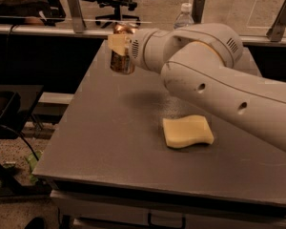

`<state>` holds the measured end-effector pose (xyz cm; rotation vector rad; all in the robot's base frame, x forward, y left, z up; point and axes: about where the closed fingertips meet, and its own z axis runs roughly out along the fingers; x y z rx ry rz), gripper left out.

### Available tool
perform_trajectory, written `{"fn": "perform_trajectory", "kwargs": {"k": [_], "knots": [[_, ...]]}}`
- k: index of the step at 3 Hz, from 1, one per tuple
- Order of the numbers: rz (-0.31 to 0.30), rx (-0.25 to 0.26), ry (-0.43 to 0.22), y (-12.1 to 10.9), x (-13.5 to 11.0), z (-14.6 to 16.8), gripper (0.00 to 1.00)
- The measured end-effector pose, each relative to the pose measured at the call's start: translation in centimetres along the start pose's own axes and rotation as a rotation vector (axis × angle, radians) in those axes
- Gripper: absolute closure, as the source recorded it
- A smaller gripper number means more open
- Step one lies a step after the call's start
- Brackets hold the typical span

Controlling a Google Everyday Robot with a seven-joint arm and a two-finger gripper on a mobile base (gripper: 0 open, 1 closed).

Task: Place orange can upright

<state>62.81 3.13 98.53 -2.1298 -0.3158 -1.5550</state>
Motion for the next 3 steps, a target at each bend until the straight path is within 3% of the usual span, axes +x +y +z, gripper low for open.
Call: {"fn": "perform_trajectory", "kwargs": {"k": [2, 3], "knots": [[-0.216, 0.039, 0.000, -0.9, -1.8, 0.8, 1.00], [-0.272, 0.072, 0.019, -1.3, -2.6, 1.3, 1.00]]}}
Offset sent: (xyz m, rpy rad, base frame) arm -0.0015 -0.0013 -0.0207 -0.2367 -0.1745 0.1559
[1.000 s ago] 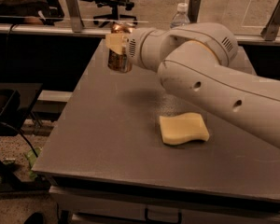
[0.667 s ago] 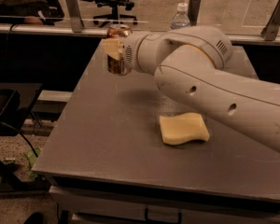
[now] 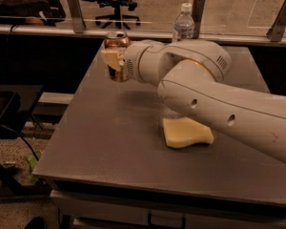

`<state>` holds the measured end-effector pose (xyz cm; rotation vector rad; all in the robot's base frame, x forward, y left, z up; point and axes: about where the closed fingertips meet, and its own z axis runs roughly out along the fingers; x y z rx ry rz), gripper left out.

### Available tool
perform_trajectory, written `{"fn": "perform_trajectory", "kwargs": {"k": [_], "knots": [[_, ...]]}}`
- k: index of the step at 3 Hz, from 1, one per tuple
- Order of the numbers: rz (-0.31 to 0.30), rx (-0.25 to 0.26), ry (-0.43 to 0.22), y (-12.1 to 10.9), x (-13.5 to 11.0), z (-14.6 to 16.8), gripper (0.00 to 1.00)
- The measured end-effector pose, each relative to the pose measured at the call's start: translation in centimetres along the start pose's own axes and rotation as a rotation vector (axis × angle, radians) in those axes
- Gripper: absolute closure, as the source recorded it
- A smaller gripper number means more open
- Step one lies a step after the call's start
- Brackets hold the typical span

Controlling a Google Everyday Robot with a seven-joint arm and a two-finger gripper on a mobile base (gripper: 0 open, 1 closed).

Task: Place orange can upright

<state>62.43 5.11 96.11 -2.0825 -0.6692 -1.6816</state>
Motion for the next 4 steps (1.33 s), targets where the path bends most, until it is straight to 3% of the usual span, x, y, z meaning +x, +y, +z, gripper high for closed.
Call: {"fn": "perform_trajectory", "kwargs": {"k": [2, 4], "knots": [[-0.045, 0.082, 0.054, -1.6, -1.6, 1.0, 1.00], [-0.022, 0.145, 0.073, -2.4, -3.3, 1.6, 1.00]]}}
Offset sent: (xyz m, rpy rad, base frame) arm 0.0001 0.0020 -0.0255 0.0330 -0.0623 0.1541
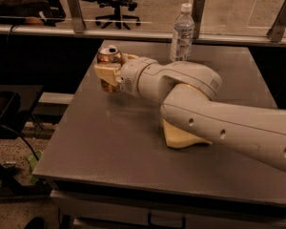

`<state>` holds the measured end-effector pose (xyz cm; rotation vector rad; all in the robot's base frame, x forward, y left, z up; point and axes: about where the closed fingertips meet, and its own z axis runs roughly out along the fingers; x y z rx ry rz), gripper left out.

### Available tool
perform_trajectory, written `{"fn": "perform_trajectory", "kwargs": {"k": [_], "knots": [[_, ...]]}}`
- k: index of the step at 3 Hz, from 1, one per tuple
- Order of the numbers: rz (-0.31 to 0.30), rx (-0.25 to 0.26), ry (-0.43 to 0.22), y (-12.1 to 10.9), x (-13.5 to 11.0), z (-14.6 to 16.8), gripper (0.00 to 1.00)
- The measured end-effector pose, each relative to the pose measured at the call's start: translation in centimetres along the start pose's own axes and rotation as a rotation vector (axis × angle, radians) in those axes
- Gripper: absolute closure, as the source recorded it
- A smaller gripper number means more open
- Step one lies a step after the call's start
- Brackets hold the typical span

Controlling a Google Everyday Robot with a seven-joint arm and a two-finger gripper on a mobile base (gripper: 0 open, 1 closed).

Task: Place orange can upright

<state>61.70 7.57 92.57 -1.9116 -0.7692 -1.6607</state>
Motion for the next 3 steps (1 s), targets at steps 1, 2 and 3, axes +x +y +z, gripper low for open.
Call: {"fn": "perform_trajectory", "kwargs": {"k": [1, 2, 3], "knots": [[0.012, 0.018, 0.002, -0.1, -0.7, 0.1, 0.84], [0.018, 0.033, 0.005, 0.0, -1.3, 0.1, 0.61], [0.021, 0.049, 0.004, 0.2, -2.0, 0.5, 0.38]]}}
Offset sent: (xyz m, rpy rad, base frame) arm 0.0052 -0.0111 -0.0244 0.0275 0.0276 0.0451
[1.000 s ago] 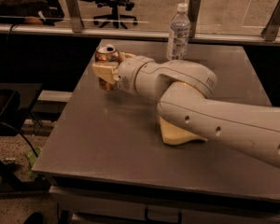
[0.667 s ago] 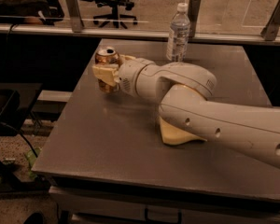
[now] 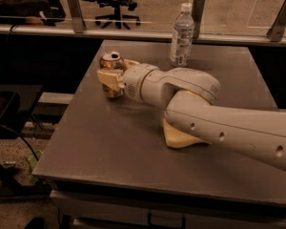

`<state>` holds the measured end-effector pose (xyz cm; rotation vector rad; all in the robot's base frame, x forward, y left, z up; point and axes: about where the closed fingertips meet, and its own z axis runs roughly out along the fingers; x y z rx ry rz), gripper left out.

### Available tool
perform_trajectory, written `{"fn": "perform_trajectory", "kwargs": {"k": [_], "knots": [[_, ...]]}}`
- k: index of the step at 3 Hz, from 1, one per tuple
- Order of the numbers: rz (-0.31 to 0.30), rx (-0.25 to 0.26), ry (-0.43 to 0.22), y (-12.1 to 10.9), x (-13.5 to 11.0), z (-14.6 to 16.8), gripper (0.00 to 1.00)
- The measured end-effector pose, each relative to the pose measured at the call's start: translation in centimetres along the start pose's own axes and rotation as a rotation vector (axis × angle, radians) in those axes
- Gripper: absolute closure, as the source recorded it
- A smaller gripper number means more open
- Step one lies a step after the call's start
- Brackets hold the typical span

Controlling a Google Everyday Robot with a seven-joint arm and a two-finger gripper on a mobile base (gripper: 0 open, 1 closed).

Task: Place orange can upright

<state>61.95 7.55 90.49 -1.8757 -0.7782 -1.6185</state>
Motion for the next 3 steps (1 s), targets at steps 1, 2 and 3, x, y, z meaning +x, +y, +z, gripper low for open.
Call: {"fn": "perform_trajectory", "kwargs": {"k": [1, 2, 3], "knots": [[0.001, 0.012, -0.005, 0.16, -0.64, 0.24, 0.14], [-0.003, 0.014, -0.002, -0.02, -0.37, 0.23, 0.00], [-0.003, 0.015, -0.002, -0.03, -0.36, 0.23, 0.00]]}}
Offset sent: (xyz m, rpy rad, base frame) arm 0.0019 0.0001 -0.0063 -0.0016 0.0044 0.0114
